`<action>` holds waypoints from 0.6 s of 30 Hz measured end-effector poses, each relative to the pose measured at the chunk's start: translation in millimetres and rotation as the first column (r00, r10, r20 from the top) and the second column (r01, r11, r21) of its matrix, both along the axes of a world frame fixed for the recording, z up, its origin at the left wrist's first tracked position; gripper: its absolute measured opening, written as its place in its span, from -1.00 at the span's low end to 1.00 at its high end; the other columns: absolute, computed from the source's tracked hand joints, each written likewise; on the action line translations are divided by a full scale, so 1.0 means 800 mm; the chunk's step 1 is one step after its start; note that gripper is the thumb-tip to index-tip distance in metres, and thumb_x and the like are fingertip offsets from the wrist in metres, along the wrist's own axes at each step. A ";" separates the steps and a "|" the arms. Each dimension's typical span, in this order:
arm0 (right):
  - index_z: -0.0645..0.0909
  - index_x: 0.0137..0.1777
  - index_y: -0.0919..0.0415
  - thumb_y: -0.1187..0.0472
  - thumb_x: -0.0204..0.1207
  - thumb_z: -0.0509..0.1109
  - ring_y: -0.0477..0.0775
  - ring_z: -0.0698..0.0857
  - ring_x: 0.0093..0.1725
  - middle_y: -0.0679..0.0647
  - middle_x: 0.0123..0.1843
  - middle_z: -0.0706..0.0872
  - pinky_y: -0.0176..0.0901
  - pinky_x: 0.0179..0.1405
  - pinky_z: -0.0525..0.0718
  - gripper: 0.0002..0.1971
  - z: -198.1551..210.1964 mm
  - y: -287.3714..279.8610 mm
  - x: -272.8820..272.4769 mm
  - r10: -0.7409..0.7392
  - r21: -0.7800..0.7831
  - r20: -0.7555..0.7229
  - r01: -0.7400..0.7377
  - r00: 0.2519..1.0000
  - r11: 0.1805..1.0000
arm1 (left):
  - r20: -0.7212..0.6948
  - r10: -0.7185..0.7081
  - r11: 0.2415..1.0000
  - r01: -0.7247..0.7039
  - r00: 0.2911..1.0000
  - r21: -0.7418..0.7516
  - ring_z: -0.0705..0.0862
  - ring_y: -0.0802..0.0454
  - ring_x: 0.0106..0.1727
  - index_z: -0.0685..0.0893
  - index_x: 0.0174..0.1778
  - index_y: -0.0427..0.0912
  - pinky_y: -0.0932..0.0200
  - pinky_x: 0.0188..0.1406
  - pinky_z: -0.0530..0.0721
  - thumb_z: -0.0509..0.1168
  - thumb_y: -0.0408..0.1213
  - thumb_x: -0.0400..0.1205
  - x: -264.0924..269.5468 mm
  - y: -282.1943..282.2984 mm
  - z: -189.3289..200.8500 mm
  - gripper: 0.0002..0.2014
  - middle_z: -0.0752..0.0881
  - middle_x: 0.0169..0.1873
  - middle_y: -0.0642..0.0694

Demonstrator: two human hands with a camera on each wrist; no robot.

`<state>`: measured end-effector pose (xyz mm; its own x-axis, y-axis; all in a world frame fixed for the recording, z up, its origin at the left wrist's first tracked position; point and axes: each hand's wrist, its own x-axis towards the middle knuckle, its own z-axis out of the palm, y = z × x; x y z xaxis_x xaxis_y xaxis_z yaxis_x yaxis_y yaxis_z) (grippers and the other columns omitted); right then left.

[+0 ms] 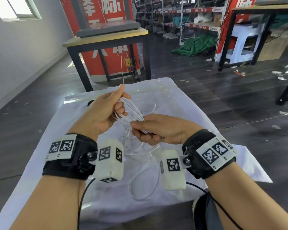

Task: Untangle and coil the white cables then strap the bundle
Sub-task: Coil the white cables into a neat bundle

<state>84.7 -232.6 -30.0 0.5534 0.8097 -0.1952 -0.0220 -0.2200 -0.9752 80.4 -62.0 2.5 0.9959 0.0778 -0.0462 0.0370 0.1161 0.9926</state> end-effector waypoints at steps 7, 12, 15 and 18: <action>0.49 -0.26 0.22 0.07 0.74 0.07 -0.15 0.21 -0.63 -0.03 -0.54 0.37 -0.35 -0.60 0.13 -0.62 0.003 -0.008 0.009 -0.069 0.291 -0.183 0.121 0.981 0.949 | 0.058 -0.037 0.998 0.034 0.998 0.048 0.72 0.18 -0.27 0.82 -0.12 -0.04 0.30 -0.27 0.73 0.24 -0.12 0.69 -0.006 0.003 0.007 -0.75 0.80 -0.24 -0.02; 0.50 -0.23 0.22 0.09 0.75 0.08 -0.14 0.29 -0.59 0.00 -0.46 0.48 -0.39 -0.59 0.27 -0.64 -0.001 -0.004 0.012 -0.118 0.368 -0.250 0.207 0.961 0.906 | 0.101 0.077 0.993 -0.085 0.992 0.079 0.68 0.17 -0.36 0.79 0.03 -0.11 0.33 -0.33 0.70 0.30 -0.19 0.68 0.000 0.001 0.005 -0.82 0.76 -0.26 -0.03; 0.48 -0.25 0.20 0.08 0.74 0.09 -0.11 0.41 -0.52 0.01 -0.41 0.53 -0.39 -0.51 0.43 -0.65 0.003 0.000 0.011 -0.124 0.465 -0.354 0.289 0.927 0.837 | 0.119 0.069 0.982 -0.088 0.990 0.164 0.67 0.17 -0.40 0.74 0.08 -0.06 0.33 -0.36 0.68 0.23 -0.18 0.72 0.000 -0.002 0.002 -0.82 0.75 -0.33 0.00; 0.47 -0.27 0.21 0.07 0.73 0.11 -0.10 0.54 -0.44 0.04 -0.36 0.59 -0.38 -0.42 0.60 -0.64 0.006 0.002 0.015 -0.164 0.558 -0.504 0.465 0.848 0.687 | 0.127 -0.031 0.940 -0.014 0.991 0.340 0.64 0.18 -0.43 0.71 0.16 -0.10 0.34 -0.35 0.67 0.12 -0.22 0.77 0.000 -0.008 -0.003 -0.76 0.71 -0.31 -0.03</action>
